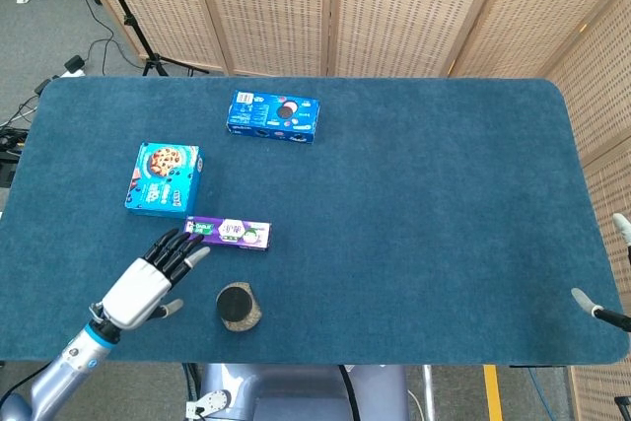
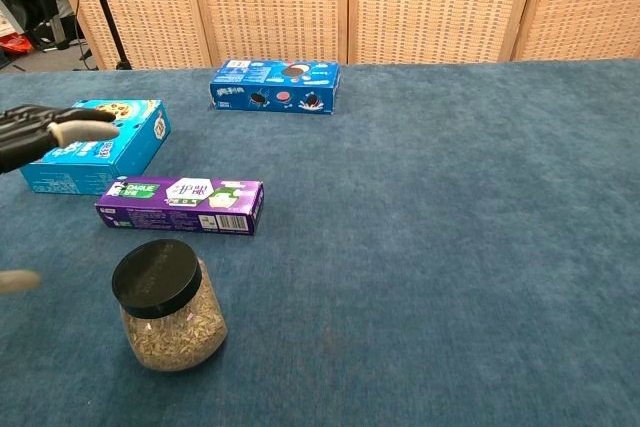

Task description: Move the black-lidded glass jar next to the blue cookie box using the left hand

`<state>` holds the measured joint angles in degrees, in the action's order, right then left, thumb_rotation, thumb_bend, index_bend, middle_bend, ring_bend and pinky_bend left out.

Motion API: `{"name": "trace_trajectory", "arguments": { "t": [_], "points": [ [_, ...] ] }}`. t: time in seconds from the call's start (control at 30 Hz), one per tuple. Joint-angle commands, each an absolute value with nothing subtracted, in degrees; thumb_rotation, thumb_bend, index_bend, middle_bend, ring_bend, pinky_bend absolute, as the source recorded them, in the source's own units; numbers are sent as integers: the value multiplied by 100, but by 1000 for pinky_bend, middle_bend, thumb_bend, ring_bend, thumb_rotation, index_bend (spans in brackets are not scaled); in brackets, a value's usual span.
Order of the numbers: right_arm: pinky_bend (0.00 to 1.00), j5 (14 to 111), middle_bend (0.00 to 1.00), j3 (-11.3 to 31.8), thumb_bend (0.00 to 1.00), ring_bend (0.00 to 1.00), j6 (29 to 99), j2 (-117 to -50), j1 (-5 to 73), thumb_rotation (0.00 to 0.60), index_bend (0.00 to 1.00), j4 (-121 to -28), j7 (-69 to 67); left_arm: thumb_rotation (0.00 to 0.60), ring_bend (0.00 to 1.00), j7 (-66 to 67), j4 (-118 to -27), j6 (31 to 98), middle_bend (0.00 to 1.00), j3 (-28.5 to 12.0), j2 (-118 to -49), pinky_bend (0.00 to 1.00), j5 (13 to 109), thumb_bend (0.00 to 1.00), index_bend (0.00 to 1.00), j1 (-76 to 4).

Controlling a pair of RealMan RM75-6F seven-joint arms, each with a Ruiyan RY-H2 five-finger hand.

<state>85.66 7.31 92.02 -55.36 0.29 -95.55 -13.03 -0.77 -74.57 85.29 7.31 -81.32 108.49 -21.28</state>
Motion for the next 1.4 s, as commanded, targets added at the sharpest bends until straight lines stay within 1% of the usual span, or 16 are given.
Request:
{"name": "trace_trajectory", "arguments": {
  "t": [0.03,0.1,0.2,0.5,0.87,1.2,1.4],
  "points": [
    [0,8575,0,728,0,0,9208,-5534,27,600,0,-9553,-1305,600,0,-471,-6910,9035,0,985,-8255,0,11314,0,0,-2044],
    [0,8580,0,726,0,0,9210,-5534,26,600,0,-9555,-1308,600,0,-444,-6774,9156,0,1000,-8337,0,11428,0,0,-2033],
    [0,8570,0,727,0,0,9207,-5530,24,600,0,-9558,-1318,600,0,-370,-6722,9167,0,1020,-8462,0,11548,0,0,-2067],
    [0,8495,0,755,0,0,9178,-5502,23,600,0,-9534,-1430,600,0,299,-6932,8565,0,932,-8788,0,11551,0,0,-2269],
    [0,8379,0,792,0,0,9081,-5455,42,600,0,-9487,-1625,600,0,1110,-7365,7745,0,487,-9091,0,11140,0,0,-2608],
    [0,8269,0,837,0,0,9023,-5441,56,600,0,-9443,-1709,600,0,1336,-7560,7096,0,40,-9320,0,10764,0,0,-3080],
    [0,8235,0,843,0,0,8964,-5452,79,600,0,-9428,-1674,600,0,1667,-7688,6713,0,-295,-9458,0,10491,0,0,-3384]
  ]
}}
